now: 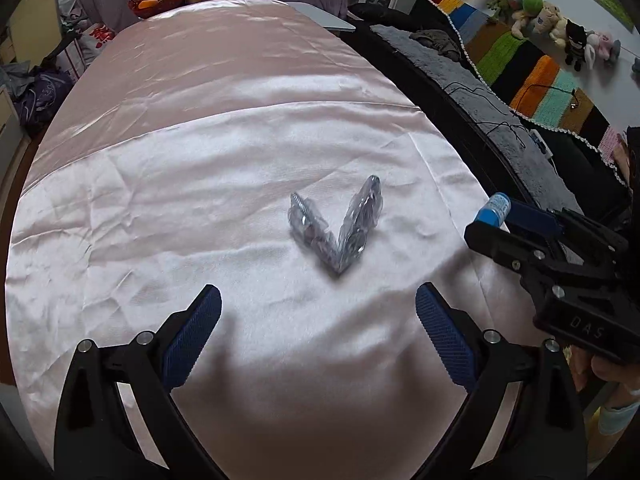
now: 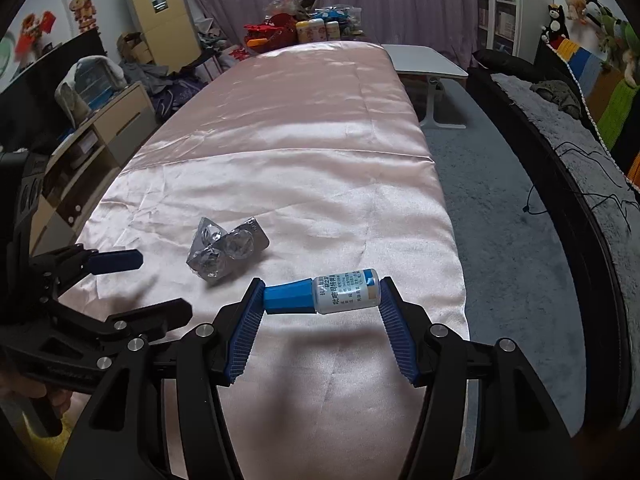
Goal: Collect trash
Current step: 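Grasp the blue-capped bottle with the right tool while the left tool grasps the foil blister packs, then lower the bottle and blister packs into the bin and open both tools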
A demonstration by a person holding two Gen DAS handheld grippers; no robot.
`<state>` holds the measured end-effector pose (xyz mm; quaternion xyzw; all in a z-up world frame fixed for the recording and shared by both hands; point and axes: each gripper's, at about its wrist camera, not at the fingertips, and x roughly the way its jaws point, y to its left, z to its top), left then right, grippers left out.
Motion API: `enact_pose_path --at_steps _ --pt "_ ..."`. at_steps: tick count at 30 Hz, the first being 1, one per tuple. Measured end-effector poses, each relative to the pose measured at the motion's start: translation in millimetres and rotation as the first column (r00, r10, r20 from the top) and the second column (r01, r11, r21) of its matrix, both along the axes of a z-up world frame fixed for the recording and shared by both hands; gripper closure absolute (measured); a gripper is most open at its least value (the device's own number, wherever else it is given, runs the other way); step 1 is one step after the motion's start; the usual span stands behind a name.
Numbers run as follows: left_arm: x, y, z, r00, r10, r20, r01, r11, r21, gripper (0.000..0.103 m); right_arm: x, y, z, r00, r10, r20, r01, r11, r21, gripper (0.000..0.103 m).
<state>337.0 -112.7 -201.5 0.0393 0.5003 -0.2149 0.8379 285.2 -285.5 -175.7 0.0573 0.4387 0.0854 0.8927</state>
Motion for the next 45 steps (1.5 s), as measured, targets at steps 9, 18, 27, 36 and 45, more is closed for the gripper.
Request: enact_pose_path --at_steps 9,18,27,36,45 --pt "33 -21 -17 1.0 0.0 -0.015 0.0 1.0 -0.011 0.041 1 -11 -6 1.0 -0.011 -0.009 0.011 1.0 0.005 0.044" --pt "22 -14 -1 1.0 0.002 0.023 -0.002 1.0 0.011 0.061 -6 -16 6 1.0 -0.017 0.007 0.017 1.0 0.01 0.044" --pt "-49 23 63 0.99 0.039 0.138 -0.044 0.999 0.029 0.061 -49 4 52 0.995 0.036 0.093 -0.038 0.999 0.02 0.044" --pt "-146 50 90 0.984 0.066 0.166 -0.068 0.998 0.007 0.06 -116 40 69 0.984 0.148 0.103 -0.148 0.989 -0.002 0.044" --pt "-235 63 69 0.99 0.066 0.123 -0.063 0.998 -0.025 0.059 -189 60 40 0.98 0.198 0.021 -0.198 0.98 -0.01 0.044"
